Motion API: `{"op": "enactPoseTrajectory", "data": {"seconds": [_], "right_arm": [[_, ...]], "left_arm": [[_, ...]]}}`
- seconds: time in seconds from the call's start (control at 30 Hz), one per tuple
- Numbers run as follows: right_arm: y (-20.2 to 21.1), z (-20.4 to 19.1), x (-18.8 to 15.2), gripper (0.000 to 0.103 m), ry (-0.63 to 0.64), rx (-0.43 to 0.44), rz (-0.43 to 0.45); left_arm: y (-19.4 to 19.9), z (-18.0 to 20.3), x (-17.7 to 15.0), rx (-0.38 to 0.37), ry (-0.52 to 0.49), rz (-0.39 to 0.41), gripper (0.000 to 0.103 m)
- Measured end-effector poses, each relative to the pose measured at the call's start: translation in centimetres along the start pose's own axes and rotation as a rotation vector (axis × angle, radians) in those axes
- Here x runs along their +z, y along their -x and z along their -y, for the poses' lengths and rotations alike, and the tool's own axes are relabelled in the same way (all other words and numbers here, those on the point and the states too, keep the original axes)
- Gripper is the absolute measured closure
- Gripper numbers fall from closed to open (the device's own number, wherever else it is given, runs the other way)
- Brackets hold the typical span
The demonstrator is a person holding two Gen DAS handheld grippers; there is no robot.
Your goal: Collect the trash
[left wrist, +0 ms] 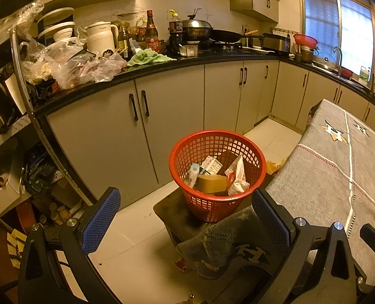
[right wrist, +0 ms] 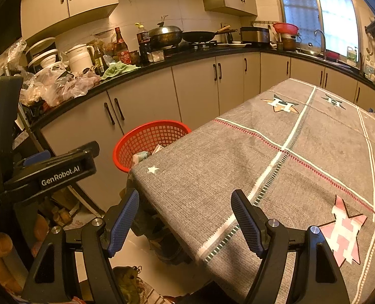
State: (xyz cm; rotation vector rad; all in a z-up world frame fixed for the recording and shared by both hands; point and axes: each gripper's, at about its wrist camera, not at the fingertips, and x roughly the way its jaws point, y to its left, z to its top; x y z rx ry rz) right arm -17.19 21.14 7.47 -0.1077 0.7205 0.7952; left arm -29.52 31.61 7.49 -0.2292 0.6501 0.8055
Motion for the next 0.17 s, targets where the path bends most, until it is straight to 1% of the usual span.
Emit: {"op": "enactPoseTrajectory", "data": {"seconds": [0.17], "right_arm": [[0.44,0.95,-0.09,0.023,-0.025,0.022,-0.002]], "left_arm": [[0.80,0.50,0.78,0.007,-0.009,0.018,0.000]]}}
